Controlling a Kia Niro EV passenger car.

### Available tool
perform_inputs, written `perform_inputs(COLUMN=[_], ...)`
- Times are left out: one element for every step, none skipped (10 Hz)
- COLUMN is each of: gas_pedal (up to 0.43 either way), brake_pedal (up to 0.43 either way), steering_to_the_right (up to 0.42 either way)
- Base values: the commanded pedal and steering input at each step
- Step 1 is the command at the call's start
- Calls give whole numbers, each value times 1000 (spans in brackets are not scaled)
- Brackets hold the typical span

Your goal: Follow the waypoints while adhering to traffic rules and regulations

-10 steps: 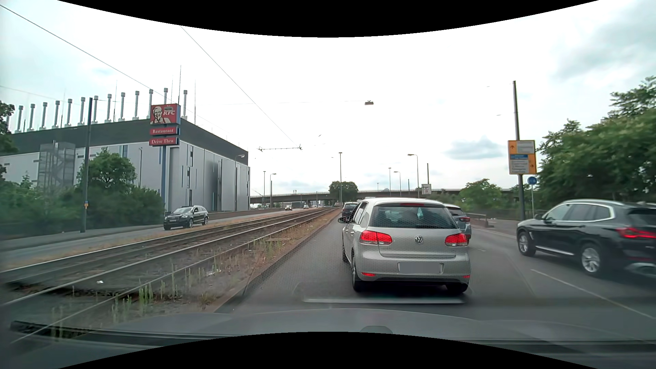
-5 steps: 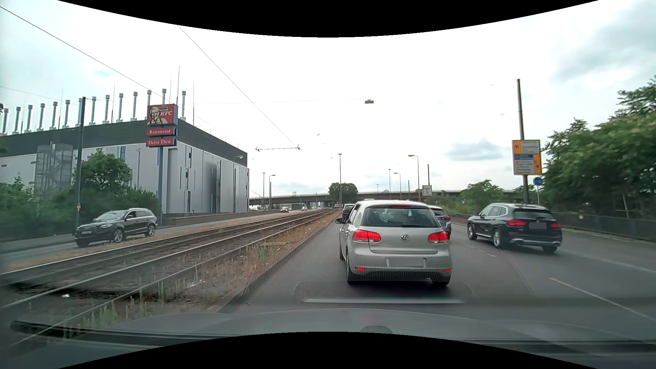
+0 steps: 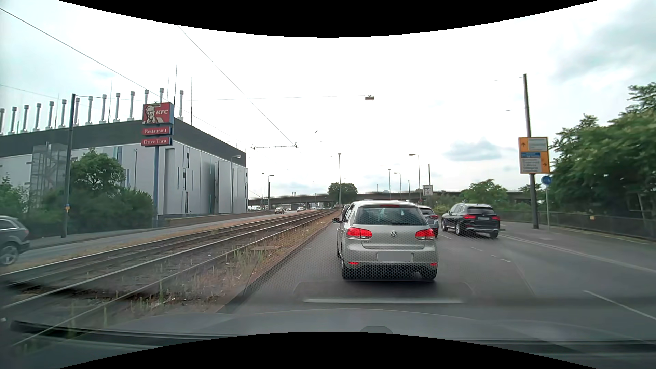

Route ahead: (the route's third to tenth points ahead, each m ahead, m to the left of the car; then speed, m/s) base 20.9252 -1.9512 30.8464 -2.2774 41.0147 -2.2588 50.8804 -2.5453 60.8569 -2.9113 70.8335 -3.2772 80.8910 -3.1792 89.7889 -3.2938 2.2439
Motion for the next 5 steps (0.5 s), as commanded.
perform_inputs(gas_pedal=[209,209,209,197,197], brake_pedal=[0,0,0,0,0], steering_to_the_right=[1,1,1,1,1])
